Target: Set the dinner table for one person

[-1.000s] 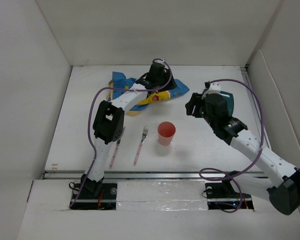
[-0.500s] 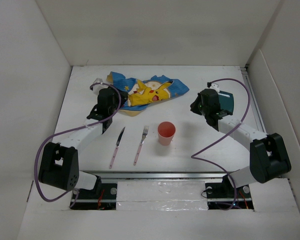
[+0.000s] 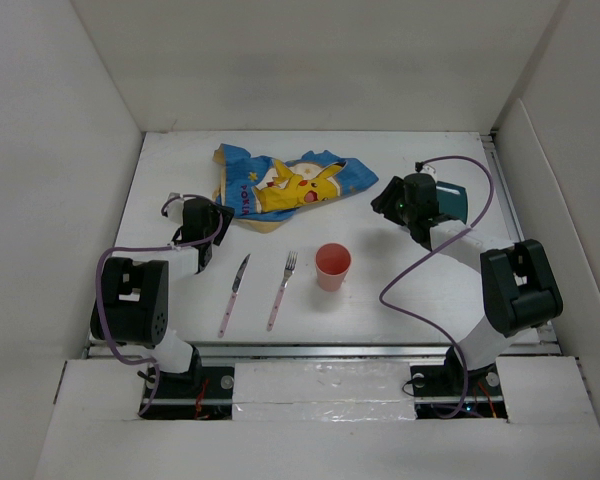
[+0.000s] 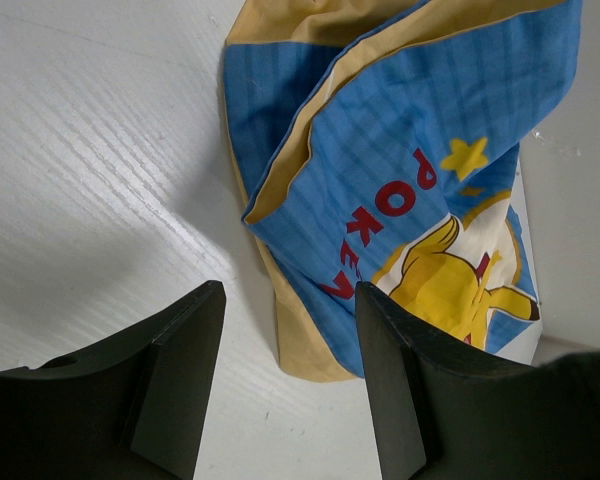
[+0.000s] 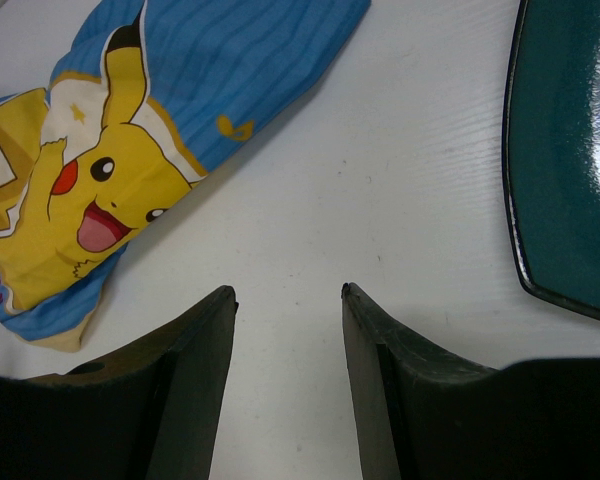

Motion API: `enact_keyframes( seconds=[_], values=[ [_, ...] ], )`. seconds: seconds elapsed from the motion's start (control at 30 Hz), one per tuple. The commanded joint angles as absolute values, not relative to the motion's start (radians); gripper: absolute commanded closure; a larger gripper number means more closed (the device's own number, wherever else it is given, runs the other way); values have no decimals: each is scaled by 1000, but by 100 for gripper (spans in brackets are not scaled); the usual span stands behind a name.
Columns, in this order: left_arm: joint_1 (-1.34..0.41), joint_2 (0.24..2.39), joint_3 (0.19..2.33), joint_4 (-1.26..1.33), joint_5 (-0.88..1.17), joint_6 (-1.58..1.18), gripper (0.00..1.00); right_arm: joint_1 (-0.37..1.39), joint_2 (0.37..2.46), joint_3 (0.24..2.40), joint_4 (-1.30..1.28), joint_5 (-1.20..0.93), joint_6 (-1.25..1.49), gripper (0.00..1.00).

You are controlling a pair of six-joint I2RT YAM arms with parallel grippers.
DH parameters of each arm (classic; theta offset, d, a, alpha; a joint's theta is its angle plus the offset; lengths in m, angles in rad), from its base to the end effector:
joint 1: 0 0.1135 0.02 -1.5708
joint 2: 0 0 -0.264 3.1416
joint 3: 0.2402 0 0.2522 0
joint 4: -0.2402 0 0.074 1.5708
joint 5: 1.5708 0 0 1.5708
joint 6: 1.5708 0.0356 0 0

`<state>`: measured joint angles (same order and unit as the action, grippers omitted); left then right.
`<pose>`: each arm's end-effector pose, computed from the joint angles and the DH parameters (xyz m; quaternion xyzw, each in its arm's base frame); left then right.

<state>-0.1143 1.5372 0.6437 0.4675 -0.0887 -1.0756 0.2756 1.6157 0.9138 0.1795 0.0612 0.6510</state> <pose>0.3094 -0.0323 0.1788 -0.4096 0.7335 -0.2724 0.4690 0.3399 0.0938 0.2102 0.1765 0.8473 0.1999 0.4594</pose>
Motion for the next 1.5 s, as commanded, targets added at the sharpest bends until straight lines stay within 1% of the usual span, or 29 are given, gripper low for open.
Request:
enact_keyframes(
  seconds=[0.0,0.2,0.33,0.4,0.53,0.7,0.83,0.87,0.9,0.93,0.97,1.03,1.2,1.4,1.47],
  values=[
    [-114,1569,684,558,-80,-1097,49,270,1638,963,258,32,675,47],
    [-114,1626,744,546,-86,-1066,60,270,1649,969,281,43,675,48],
    [-114,1664,778,555,-87,-1065,62,270,1663,974,302,40,678,54],
    [-114,1675,788,554,-89,-1063,62,270,1677,980,304,40,686,54],
    [-114,1701,816,535,-86,-1060,64,270,1710,994,318,41,710,53],
    [-114,1700,808,522,-98,-1066,76,259,1743,999,339,44,752,49],
    [-114,1704,810,497,-113,-1072,77,241,1787,1017,333,48,785,49],
    [-114,1710,810,492,-118,-1072,80,229,1801,1038,325,60,801,47],
    [-114,1710,810,491,-118,-1071,80,229,1801,1039,315,60,810,47],
    [-114,1710,810,489,-118,-1068,85,229,1819,1051,302,72,818,47],
    [-114,1709,811,483,-118,-1065,92,229,1830,1066,285,98,818,47],
    [-114,1703,813,479,-132,-1045,100,229,1854,1104,279,95,839,47],
    [-114,1652,796,462,-164,-1020,100,229,1910,1112,340,72,902,46],
    [-114,1530,755,434,-238,-991,100,218,1943,1104,383,69,937,46],
    [-114,1485,721,445,-241,-986,100,218,1953,1117,393,77,943,44]
  ],
)
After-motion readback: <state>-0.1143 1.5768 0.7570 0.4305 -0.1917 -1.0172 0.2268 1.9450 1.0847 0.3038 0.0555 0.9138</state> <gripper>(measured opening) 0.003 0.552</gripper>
